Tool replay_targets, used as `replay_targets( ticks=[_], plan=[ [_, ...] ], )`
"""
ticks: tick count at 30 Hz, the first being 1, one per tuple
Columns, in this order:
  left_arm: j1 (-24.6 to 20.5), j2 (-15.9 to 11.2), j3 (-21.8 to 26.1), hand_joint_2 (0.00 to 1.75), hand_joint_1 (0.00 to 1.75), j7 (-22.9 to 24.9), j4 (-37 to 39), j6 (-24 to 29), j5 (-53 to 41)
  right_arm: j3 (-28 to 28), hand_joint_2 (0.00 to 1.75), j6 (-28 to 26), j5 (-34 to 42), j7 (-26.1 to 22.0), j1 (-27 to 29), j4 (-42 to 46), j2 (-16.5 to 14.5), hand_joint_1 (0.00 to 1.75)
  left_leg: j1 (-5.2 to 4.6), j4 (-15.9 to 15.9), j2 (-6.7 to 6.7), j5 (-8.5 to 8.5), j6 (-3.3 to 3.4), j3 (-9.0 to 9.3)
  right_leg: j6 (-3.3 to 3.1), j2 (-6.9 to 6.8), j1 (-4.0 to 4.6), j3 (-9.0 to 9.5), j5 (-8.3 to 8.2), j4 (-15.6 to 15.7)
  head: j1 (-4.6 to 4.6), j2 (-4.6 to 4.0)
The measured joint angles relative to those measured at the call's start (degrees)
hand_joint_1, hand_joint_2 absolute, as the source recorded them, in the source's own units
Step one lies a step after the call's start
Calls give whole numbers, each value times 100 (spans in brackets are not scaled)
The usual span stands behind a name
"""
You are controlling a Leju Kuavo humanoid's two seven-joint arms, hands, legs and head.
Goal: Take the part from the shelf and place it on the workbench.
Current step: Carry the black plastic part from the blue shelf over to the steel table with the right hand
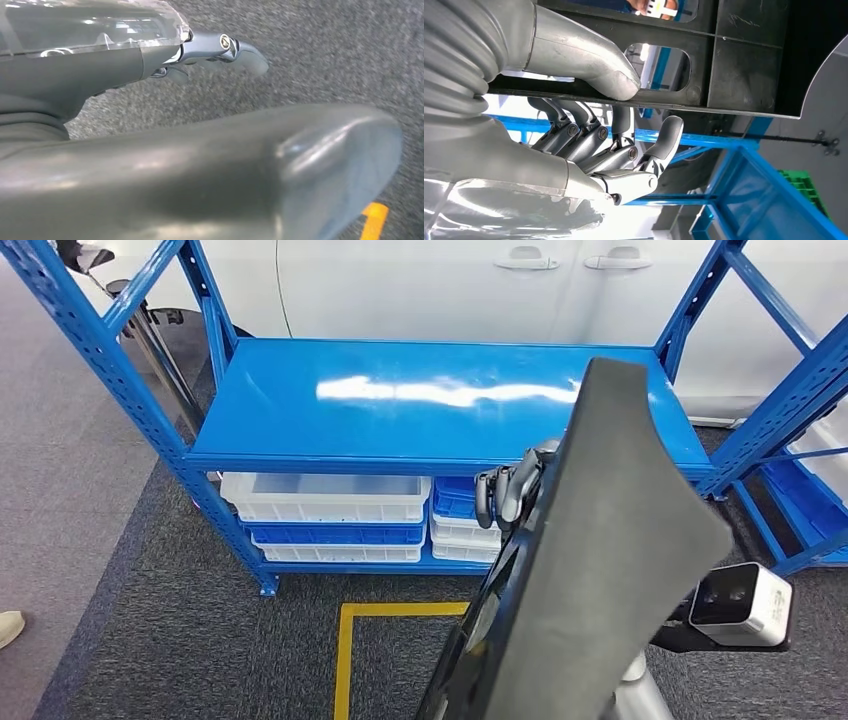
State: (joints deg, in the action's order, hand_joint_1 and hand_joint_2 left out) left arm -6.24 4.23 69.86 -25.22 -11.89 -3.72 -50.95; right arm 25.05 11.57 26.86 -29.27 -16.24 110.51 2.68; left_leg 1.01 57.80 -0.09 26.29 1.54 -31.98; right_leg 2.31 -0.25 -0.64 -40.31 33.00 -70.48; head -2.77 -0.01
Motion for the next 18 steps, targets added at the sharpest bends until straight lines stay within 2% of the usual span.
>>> replay_targets(
  ticks=[1, 2, 3, 4, 5, 6, 7, 8, 10, 11, 12, 13, 15, 16, 17, 18],
  plan=[
    [2, 0, 11, 0, 0, 1, 0, 3, 10, 1, 175, 8, 6, 10, 0, -17, 7, 175, -4, 9, 0, -52, -2, -78, 10, 0, -5, -30, 95, -267, 0, 1],
    [4, 0, 25, 0, 0, 1, 0, 4, 22, 2, 175, 20, 10, 18, 0, -35, 13, 175, -6, 23, 0, -101, -6, -155, 12, 0, -8, 17, 59, -371, 0, 1],
    [6, 1, 40, 0, 0, 2, 0, 5, 31, 3, 175, 32, 15, 22, -1, -53, 17, 175, -9, 40, 1, -145, -16, -228, 2, 0, -8, 162, -74, -272, -1, 0],
    [9, 2, 56, 0, 0, 2, 0, 6, 37, 3, 175, 47, 20, 24, -4, -70, 20, 175, -11, 55, 3, -185, -28, -291, -22, 1, -5, 397, -236, 10, -1, 0],
    [11, 8, 68, 0, 0, 2, 0, 7, 43, 4, 175, 66, 26, 24, -12, -85, 20, 175, -13, 68, 5, -222, -45, -340, -62, 2, 8, 680, -330, 413, -1, 0],
    [12, 16, 77, 0, 0, 2, 0, 8, 46, 4, 175, 85, 34, 22, -23, -97, 20, 175, -19, 76, 8, -260, -68, -376, -101, 2, 24, 940, -361, 820, -1, 0],
    [13, 25, 83, 0, 0, 2, 0, 8, 48, 5, 175, 102, 42, 19, -35, -107, 20, 175, -21, 71, 7, -302, -98, -397, -134, 3, 45, 1112, -355, 1110, 0, 0],
    [15, 32, 86, 0, 0, 2, 0, 9, 50, 5, 175, 114, 50, 15, -47, -115, 20, 175, -17, 57, 6, -347, -134, -410, -162, 4, 67, 1195, -327, 1278, 1, 0],
    [21, 35, 90, 0, 0, 2, 0, 10, 53, 7, 175, 131, 68, 12, -56, -138, 20, 175, -13, 8, 4, -432, -208, -428, -220, -2, 70, 1170, -407, 1352, 1, 1],
    [26, 33, 92, 0, 0, 2, 0, 11, 55, 8, 175, 136, 74, 11, -62, -150, 17, 175, -11, 19, 6, -401, -237, -453, -264, -13, 58, 1138, -467, 1383, 1, 1],
    [33, 32, 94, 0, 0, 2, 0, 11, 56, 8, 175, 140, 77, 8, -65, -160, 11, 175, -15, 118, 8, -271, -261, -503, -310, -24, 42, 1091, -536, 1411, 0, 1],
    [37, 31, 96, 0, 0, 2, 0, 13, 57, 8, 175, 134, 68, -3, -68, -167, 2, 175, -14, 332, 9, -43, -279, -585, -346, -35, 29, 1038, -600, 1431, 0, 1],
    [43, 28, 96, 0, 0, -1, 0, 16, 58, 8, 175, 88, 1, -44, -71, -170, -27, 175, -7, 1052, 9, 502, -314, -789, -384, -42, 43, 902, -703, 1421, -1, 0],
    [43, 27, 96, 0, 0, -4, 0, 19, 58, 8, 175, 51, -55, -73, -70, -171, -40, 175, -5, 1396, 9, 653, -329, -857, -386, -43, 50, 829, -753, 1408, -1, 0],
    [42, 25, 96, 0, 0, -9, 0, 20, 57, 8, 175, 15, -123, -106, -70, -171, -54, 175, -5, 1608, 9, 674, -340, -854, -383, -43, 53, 748, -801, 1387, -1, 0],
    [41, 25, 96, 0, 0, -13, 0, 20, 52, 8, 175, -5, -186, -147, -70, -172, -62, 175, -4, 1617, 8, 574, -343, -758, -375, -43, 53, 669, -843, 1360, -1, 0]
  ],
)
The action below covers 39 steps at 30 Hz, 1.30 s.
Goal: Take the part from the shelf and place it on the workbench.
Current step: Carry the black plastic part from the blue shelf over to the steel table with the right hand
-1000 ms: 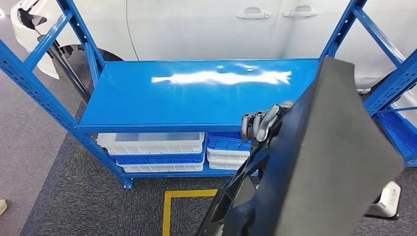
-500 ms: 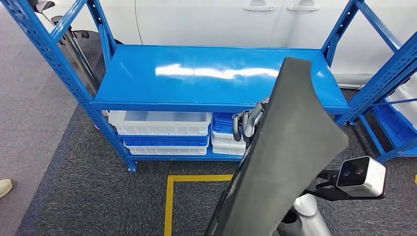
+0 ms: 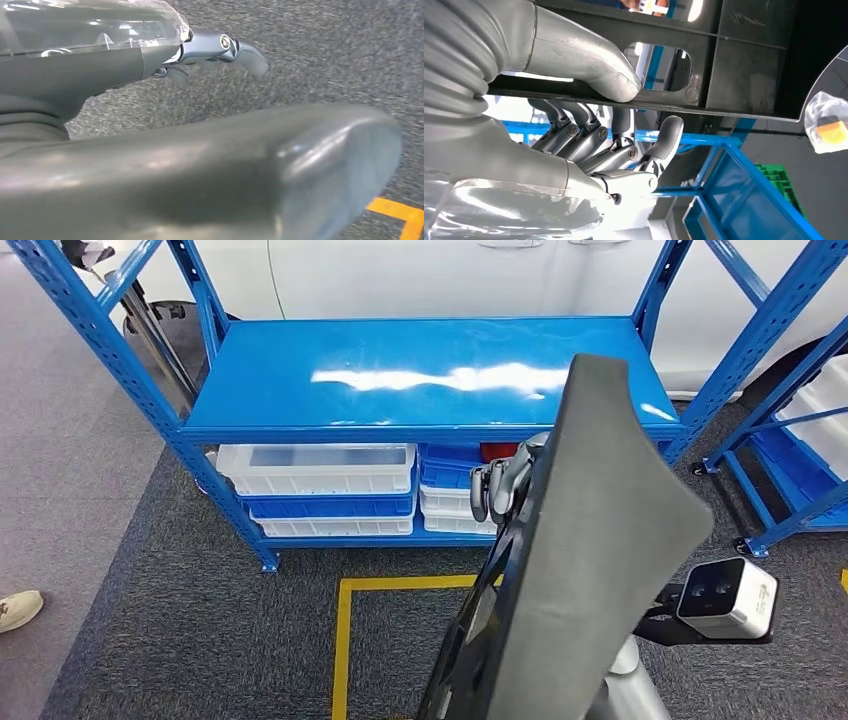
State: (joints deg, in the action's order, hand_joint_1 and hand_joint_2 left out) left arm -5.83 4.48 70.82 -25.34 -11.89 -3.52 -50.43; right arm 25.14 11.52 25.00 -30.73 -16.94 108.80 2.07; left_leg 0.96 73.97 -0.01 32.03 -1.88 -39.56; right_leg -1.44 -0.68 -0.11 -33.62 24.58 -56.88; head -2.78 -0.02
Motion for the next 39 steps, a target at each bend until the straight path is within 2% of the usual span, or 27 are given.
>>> replay_targets(
  ticks=[1, 2, 3, 4, 6, 8, 9, 10, 12, 13, 14, 15, 16, 18, 19, 20, 22, 24, 26, 28, 29, 30, 31, 32, 34, 36, 39],
  plan=[
    [-2, 0, 0, 0, 0, -3, 0, -1, -6, 0, 175, 1, -58, -48, -2, 0, -5, 175, 1, -192, 0, -159, 5, 196, 13, 1, -1, -79, -38, -32, 0, 1],
    [-7, 0, 0, 0, 0, -5, 0, -1, -15, 0, 175, 29, -104, -101, -8, 1, -8, 175, 2, -548, 0, -293, 17, 472, 31, 2, -3, -148, -70, -69, 0, 1],
    [-18, 0, 0, 0, 0, -8, 0, -3, -27, 0, 175, 78, -133, -157, -20, 6, -9, 175, -7, -972, 3, -336, 35, 766, 54, 3, 4, -209, -97, -106, 0, 1],
    [-28, 0, 0, 0, 0, -10, 0, -7, -38, 0, 175, 130, -151, -204, -37, 14, -10, 175, -17, -1321, 8, -323, 61, 992, 84, 2, 11, -254, -130, -132, -1, 1],
    [-37, -1, -1, 0, 0, -16, 0, -13, -58, 2, 175, 190, -163, -252, -74, 33, -20, 175, -44, -1648, 24, -250, 118, 1158, 148, -3, 21, -309, -210, -150, 1, 1],
    [-27, 1, -1, 0, 0, -10, 0, -6, -64, 4, 175, 197, -156, -248, -92, 51, -29, 175, -27, -1678, 17, -323, 192, 1081, 216, 10, 19, -350, -249, -156, 2, 0],
    [-26, 2, 0, 0, 0, -1, 0, 3, -64, 6, 175, 197, -146, -240, -99, 64, -30, 175, -15, -1690, 7, -368, 236, 1036, 245, 24, 16, -400, -158, -236, 2, 0],
    [-28, 3, 0, 0, 0, 16, 0, 24, -64, 8, 175, 203, -134, -232, -105, 77, -30, 175, -1, -1705, -4, -419, 277, 986, 271, 37, 11, -480, 26, -422, 2, 0],
    [-32, 2, 1, 0, 0, 78, 0, 99, -55, 13, 175, 234, -114, -223, -112, 93, -30, 175, 0, -1708, -15, -502, 321, 883, 307, 49, -11, -707, 536, -1110, 2, 1],
    [-28, -2, 2, 0, 0, 127, 0, 148, -45, 15, 175, 256, -108, -223, -110, 97, -30, 175, -3, -1704, -19, -544, 326, 829, 321, 49, -19, -805, 703, -1476, 2, 1],
    [-25, -7, 6, 0, 0, 181, 0, 189, -32, 17, 175, 276, -107, -226, -105, 97, -30, 175, -4, -1701, -23, -581, 322, 778, 329, 49, -25, -845, 754, -1722, 2, 1],
    [-21, -12, 14, 0, 0, 242, 0, 224, -18, 18, 175, 293, -113, -231, -102, 102, -30, 175, -5, -1696, -25, -615, 315, 732, 327, 49, -29, -783, 690, -1761, 2, 1],
    [-18, -15, 25, 0, 0, 303, 0, 256, -3, 19, 175, 310, -120, -237, -101, 113, -30, 175, -5, -1693, -24, -642, 305, 698, 315, 49, -30, -603, 550, -1559, 2, 0],
    [-13, -17, 51, 0, 0, 404, 0, 301, 20, 20, 175, 340, -134, -248, -111, 151, -30, 175, -12, -1684, -19, -681, 273, 657, 255, 51, -13, -38, 312, -735, 2, 1],
    [-10, -17, 64, 0, 0, 437, 0, 313, 26, 21, 175, 353, -138, -251, -116, 176, -30, 175, -14, -1682, -17, -700, 248, 643, 222, 53, 5, 193, 280, -360, 2, 0],
    [-7, -17, 77, 0, 0, 458, 0, 317, 29, 22, 175, 361, -147, -253, -119, 197, -29, 175, -16, -1682, -18, -720, 218, 631, 193, 54, 25, 322, 289, -126, 2, 0],
    [1, -22, 102, 0, 0, 476, 0, 319, 29, 25, 175, 369, -174, -257, -116, 226, -28, 175, -15, -1696, -23, -766, 149, 614, 150, 55, 45, 351, 312, 7, 2, 1],
    [7, -34, 121, 0, 0, 482, 0, 319, 27, 31, 175, 373, -199, -258, -113, 244, -28, 175, -16, -1631, -23, -700, 91, 576, 79, 38, 16, 344, 266, 60, 1, 2],
    [13, -50, 128, 0, 0, 489, 0, 310, 23, 45, 175, 385, -207, -265, -106, 262, -29, 175, -11, -1171, -20, -379, 48, 384, 10, 18, -9, 338, 219, 101, 2, 1],
    [26, -64, 132, 0, 0, 492, 0, 296, 24, 68, 175, 400, -206, -271, -88, 269, -30, 175, -6, -386, -18, -1, 14, 68, -18, 12, 1, 307, 202, 88, 1, 0],
    [34, -71, 134, 0, 0, 491, 0, 291, 25, 79, 175, 409, -206, -271, -78, 269, -30, 175, -4, -108, -18, 71, 1, -38, -22, 10, 4, 293, 199, 73, 1, 1],
    [39, -74, 135, 0, 0, 490, 0, 286, 27, 88, 175, 417, -205, -271, -72, 269, -30, 175, -1, -28, -18, 30, -7, -51, -22, 24, 5, 280, 200, 54, 1, 1],
    [43, -77, 135, 0, 0, 487, 0, 283, 28, 95, 175, 428, -204, -271, -69, 269, -30, 175, 4, -186, -13, -117, -8, 46, -15, 46, 4, 269, 204, 30, 1, 2],
    [46, -80, 136, 0, 0, 482, 0, 280, 29, 99, 175, 443, -202, -271, -68, 269, -30, 175, 12, -539, 13, -322, -3, 237, -4, 73, 2, 260, 212, 3, 1, 1],
    [53, -90, 136, 0, 0, 461, 0, 269, 31, 115, 175, 485, -189, -273, -80, 269, -30, 175, 25, -1276, 154, -563, 27, 645, 34, 143, 4, 221, 226, -49, 1, 1],
    [64, -100, 136, 0, 0, 435, 0, 255, 32, 144, 175, 530, -170, -282, -97, 270, -30, 175, 21, -1583, 236, -555, 60, 805, 88, 224, 6, 165, 209, -82, 1, 0],
    [55, -108, 136, 0, 0, 410, 0, 224, 21, 173, 175, 575, -151, -317, -98, 286, -27, 175, 42, -1662, 120, -571, 144, 802, 183, 302, 3, 100, 221, -139, 2, 0]
  ],
)
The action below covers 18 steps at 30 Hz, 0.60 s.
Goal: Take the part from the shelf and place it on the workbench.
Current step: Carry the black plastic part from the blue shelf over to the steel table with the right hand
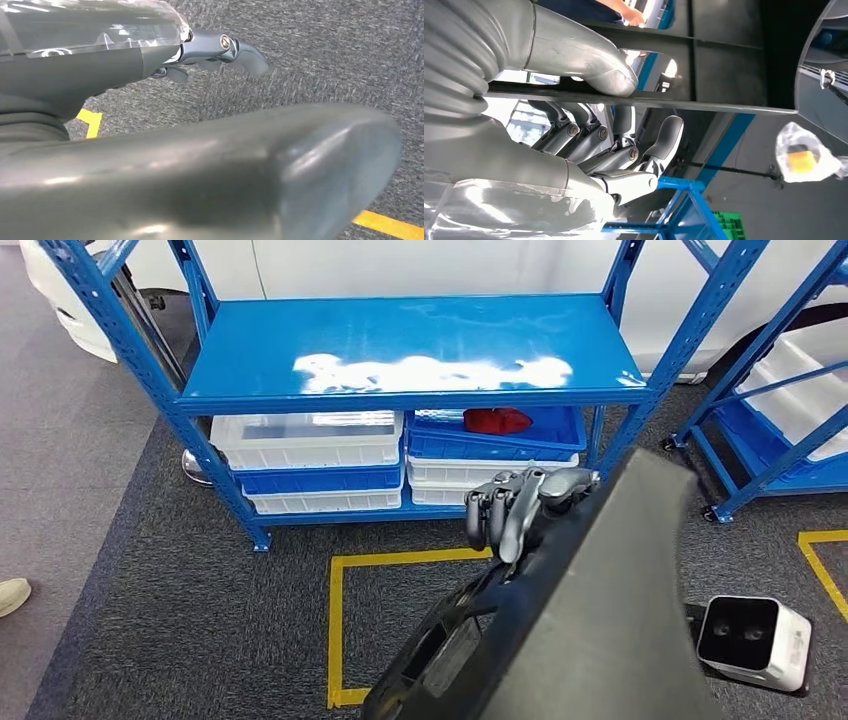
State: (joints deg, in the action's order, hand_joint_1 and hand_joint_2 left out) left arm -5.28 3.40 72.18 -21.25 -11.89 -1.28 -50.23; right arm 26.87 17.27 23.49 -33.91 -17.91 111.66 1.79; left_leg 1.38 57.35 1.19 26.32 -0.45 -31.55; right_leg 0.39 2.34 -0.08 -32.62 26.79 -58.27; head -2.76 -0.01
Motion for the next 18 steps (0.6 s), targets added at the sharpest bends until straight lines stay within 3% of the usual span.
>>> replay_targets(
  ticks=[2, 4, 5, 6, 7, 10, 12, 14, 16, 18],
  plan=[
    [-10, 2, -1, 0, 0, -13, 0, -27, -22, 9, 175, -5, -32, -60, 7, 41, 8, 175, 22, -36, -96, -34, 75, -8, 62, -73, -11, -190, 263, -409, 1, 0],
    [-4, 0, -1, 0, 0, -13, 0, -42, -40, 18, 175, -31, -84, -123, 25, 74, 25, 175, 7, -33, -194, -42, 108, -27, 109, -151, -37, -541, 634, -1172, 1, -1],
    [-2, -1, -1, 0, 0, -4, 0, -39, -42, 22, 175, -44, -99, -144, 43, 80, 37, 175, 3, -29, -244, -44, 109, -36, 124, -165, -49, -683, 732, -1478, 1, 0],
    [-2, -2, -1, 0, 0, 13, 0, -30, -38, 26, 175, -56, -104, -158, 56, 84, 50, 175, 2, -22, -296, -44, 110, -42, 134, -178, -59, -740, 729, -1611, 1, -1],
    [-5, -3, 0, 0, 0, 36, 0, -14, -29, 29, 175, -65, -105, -168, 65, 95, 61, 175, 2, -13, -346, -42, 106, -46, 137, -199, -65, -685, 616, -1514, 1, 0],
    [-18, -3, 14, 0, 0, 104, 0, 68, 46, 48, 175, -75, -69, -164, 20, 178, 66, 175, -15, 24, -478, -23, 61, -45, 93, -440, -40, -129, 99, -399, 1, 1],
    [-18, -4, 39, 0, 0, 120, 0, 123, 106, 62, 175, -73, -45, -143, -16, 238, 57, 175, -43, 42, -562, -17, -2, -54, 28, -545, 6, 21, 15, -24, 0, 0],
    [-22, -4, 66, 0, 0, 113, 0, 151, 143, 67, 175, -56, -38, -129, -17, 282, 52, 175, -54, 35, -656, -20, -68, -54, -49, -459, 20, -9, -7, -5, -1, -1],
    [-36, -3, 91, 0, 0, 100, 0, 166, 166, 67, 175, -31, -29, -119, -22, 317, 47, 175, -36, 169, -555, 113, -125, -104, -134, -364, 1, -23, -58, 33, -1, 1],
    [-31, -5, 120, 0, 0, 85, 0, 181, 192, 67, 175, -5, 3, -104, -30, 335, 22, 175, -17, 738, -302, 483, -155, -337, -201, -271, -11, -39, -98, 58, -1, 1]
  ],
)
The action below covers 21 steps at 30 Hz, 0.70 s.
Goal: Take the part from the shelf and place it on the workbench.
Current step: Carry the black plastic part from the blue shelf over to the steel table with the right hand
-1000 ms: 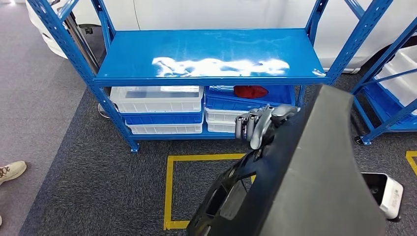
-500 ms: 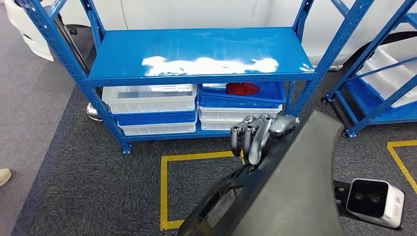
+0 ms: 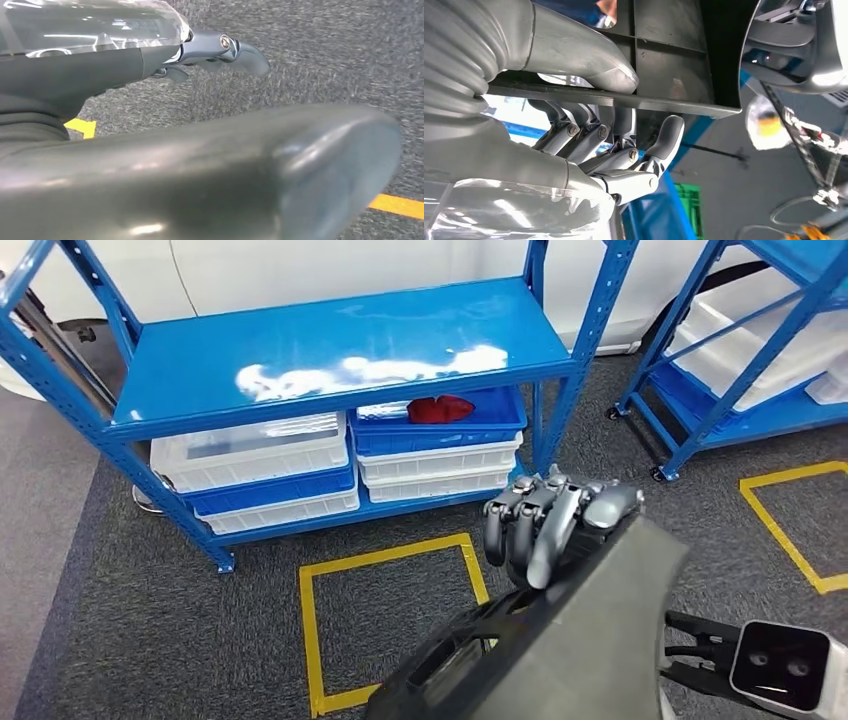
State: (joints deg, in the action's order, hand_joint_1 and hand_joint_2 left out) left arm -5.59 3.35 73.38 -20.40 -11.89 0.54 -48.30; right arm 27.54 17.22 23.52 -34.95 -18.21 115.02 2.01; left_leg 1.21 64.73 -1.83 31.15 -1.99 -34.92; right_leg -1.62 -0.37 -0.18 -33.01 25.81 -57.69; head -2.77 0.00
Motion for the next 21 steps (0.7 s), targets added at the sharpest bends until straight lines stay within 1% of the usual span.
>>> replay_targets(
  ticks=[1, 2, 3, 4, 5, 6, 7, 8, 9, 10, 11, 12, 13, 14, 15, 16, 17, 18, 19, 20, 21],
  plan=[
    [11, -2, 14, 0, 0, -7, 0, 8, 13, 0, 175, 9, 23, 14, 0, 2, -17, 175, 0, 416, 83, 207, -4, -175, -20, 55, 7, -13, -11, -2, 0, 0],
    [23, -3, 26, 0, 0, -10, 0, 15, 21, 0, 175, 16, 44, 31, 6, 2, -33, 175, -1, 775, 121, 341, -6, -330, -30, 118, 18, -23, -19, -4, 1, 0],
    [30, -3, 35, 0, 0, -15, 0, 20, 23, 0, 175, 17, 61, 50, 12, 2, -45, 175, -2, 967, 138, 368, -1, -409, -35, 186, 30, -29, -25, -10, 0, 0],
    [33, -3, 41, 0, 0, -22, 0, 22, 25, 0, 175, 17, 73, 68, 18, 8, -55, 175, -2, 933, 146, 280, 11, -380, -37, 255, 40, -31, -29, -19, 0, 0],
    [32, -3, 47, 0, 0, -33, 0, 24, 25, 0, 175, 17, 82, 82, 24, 20, -67, 175, -2, 666, 168, 97, 31, -242, -35, 325, 48, -30, -30, -30, 0, 0],
    [31, -5, 52, 0, 0, -45, 0, 25, 26, 0, 175, 17, 90, 94, 29, 38, -82, 175, -2, 259, 245, -118, 60, -40, -31, 390, 49, -31, -30, -46, -1, 0],
    [30, -8, 56, 0, 0, -57, 0, 27, 26, 0, 175, 18, 95, 105, 33, 59, -99, 175, -1, -134, 356, -269, 88, 149, -20, 453, 57, -44, -29, -67, -1, 0],
    [31, -11, 58, 0, 0, -66, 0, 30, 25, 0, 175, 19, 98, 116, 40, 77, -117, 175, -3, -429, 450, -356, 106, 285, 2, 515, 56, -69, -34, -88, -1, -1],
    [31, -14, 60, 0, 0, -70, 0, 33, 23, 0, 175, 19, 92, 126, 50, 92, -131, 175, -10, -591, 517, -379, 121, 353, 34, 573, 49, -100, -45, -101, 0, -1],
    [31, -15, 61, 0, 0, -69, 0, 34, 21, -2, 175, 20, 74, 137, 67, 108, -141, 175, -20, -641, 516, -364, 132, 369, 74, 631, 41, -130, -64, -103, 1, -1],
    [29, -11, 61, 0, 0, -67, 0, 36, 20, -4, 175, 20, 50, 148, 87, 128, -148, 175, -16, -670, 465, -379, 153, 373, 117, 682, 36, -152, -84, -94, 1, -1],
    [22, 1, 61, 0, 0, -62, 0, 36, 18, -9, 175, 21, 23, 156, 108, 150, -151, 175, -5, -701, 407, -406, 180, 379, 151, 698, 35, -168, -88, -98, 1, -1],
    [14, 9, 61, 0, 0, -57, 0, 36, 16, -16, 175, 21, -1, 164, 122, 174, -153, 175, 12, -741, 347, -436, 214, 387, 187, 627, 44, -202, -38, -168, 2, -2],
    [9, 17, 61, 0, 0, -51, 0, 37, 15, -21, 175, 22, -22, 168, 129, 192, -154, 175, 29, -779, 282, -464, 243, 393, 222, 504, 50, -280, 78, -344, 2, -2],
    [10, 22, 61, 0, 0, -43, 0, 37, 11, -25, 175, 22, -46, 168, 137, 203, -155, 175, 28, -797, 214, -478, 259, 394, 255, 350, 38, -408, 253, -639, 3, -2],
    [20, 19, 61, 0, 0, -34, 0, 38, 8, -28, 175, 22, -74, 166, 147, 209, -156, 175, 21, -805, 148, -483, 272, 391, 294, 206, 23, -582, 453, -1027, 4, -1],
    [32, 19, 62, 0, 0, -23, 0, 38, 3, -33, 175, 22, -110, 163, 165, 209, -156, 175, 15, -804, 72, -482, 274, 387, 327, 130, -1, -754, 608, -1400, 4, -1],
    [39, 20, 62, 0, 0, -11, 0, 37, -2, -42, 175, 22, -149, 160, 186, 209, -156, 175, 13, -802, -3, -480, 273, 385, 353, 89, -23, -867, 675, -1643, 4, 0],
    [39, 22, 62, 0, 0, 2, 0, 32, -13, -53, 175, 20, -184, 155, 205, 209, -155, 175, 12, -801, -77, -477, 269, 386, 372, 63, -43, -874, 628, -1672, 4, -1],
    [34, 26, 62, 0, 0, 15, 0, 22, -26, -63, 175, 14, -224, 148, 218, 211, -155, 175, 13, -799, -144, -471, 260, 392, 381, 25, -58, -761, 483, -1460, 4, -2],
    [27, 33, 60, 0, 0, 29, 0, 10, -44, -72, 175, 4, -264, 137, 227, 214, -155, 175, 12, -796, -202, -463, 247, 403, 377, -54, -64, -553, 286, -1070, 4, -2]
  ],
)
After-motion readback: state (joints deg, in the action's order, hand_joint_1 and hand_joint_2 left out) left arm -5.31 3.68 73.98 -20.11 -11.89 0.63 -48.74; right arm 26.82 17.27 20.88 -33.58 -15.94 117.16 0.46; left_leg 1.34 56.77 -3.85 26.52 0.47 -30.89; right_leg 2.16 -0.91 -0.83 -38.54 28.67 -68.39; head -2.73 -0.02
